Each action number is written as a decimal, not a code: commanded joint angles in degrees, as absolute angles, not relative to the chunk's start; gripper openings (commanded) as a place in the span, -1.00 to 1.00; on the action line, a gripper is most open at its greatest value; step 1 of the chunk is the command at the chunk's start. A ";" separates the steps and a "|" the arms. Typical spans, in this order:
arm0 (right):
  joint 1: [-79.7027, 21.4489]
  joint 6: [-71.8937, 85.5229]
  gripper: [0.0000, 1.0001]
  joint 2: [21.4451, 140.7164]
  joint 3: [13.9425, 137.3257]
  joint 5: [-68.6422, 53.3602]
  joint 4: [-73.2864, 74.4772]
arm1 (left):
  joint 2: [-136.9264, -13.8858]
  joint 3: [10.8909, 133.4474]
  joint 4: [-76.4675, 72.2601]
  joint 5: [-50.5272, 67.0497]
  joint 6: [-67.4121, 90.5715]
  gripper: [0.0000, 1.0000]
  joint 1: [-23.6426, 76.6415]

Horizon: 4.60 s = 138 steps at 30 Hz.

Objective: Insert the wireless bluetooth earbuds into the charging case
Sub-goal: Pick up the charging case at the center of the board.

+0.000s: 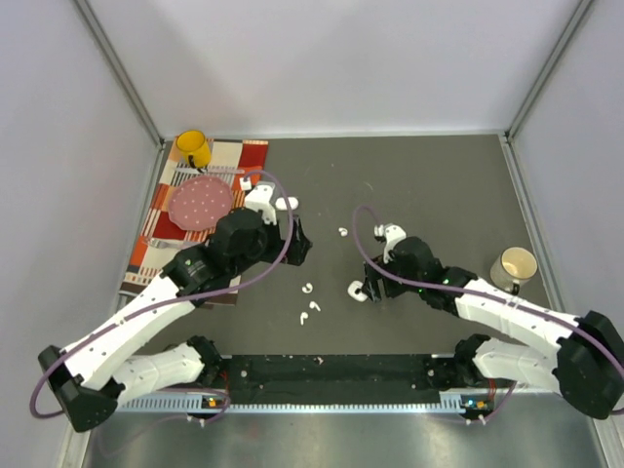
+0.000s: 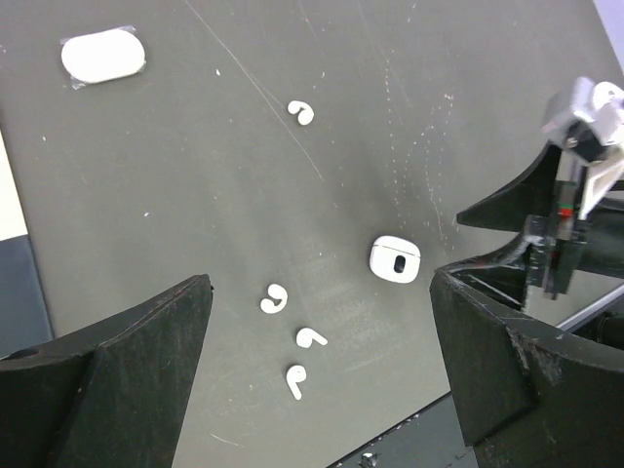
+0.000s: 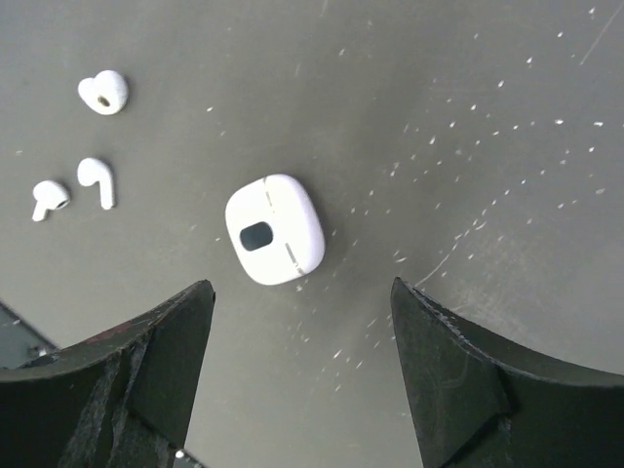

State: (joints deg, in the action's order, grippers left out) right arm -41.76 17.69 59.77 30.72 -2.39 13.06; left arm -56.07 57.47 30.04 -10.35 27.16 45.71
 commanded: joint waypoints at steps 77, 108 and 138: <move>-50.98 -15.03 -1.00 48.08 34.80 -13.36 -7.73 | -57.30 49.74 7.20 40.26 40.35 0.97 30.67; -51.24 -14.15 -1.00 47.11 34.63 -12.74 -10.37 | -66.09 52.12 4.13 32.52 43.86 0.64 38.23; -51.50 -12.83 -1.00 45.35 33.40 -13.71 -9.84 | -68.38 52.65 0.44 32.96 44.74 0.12 40.87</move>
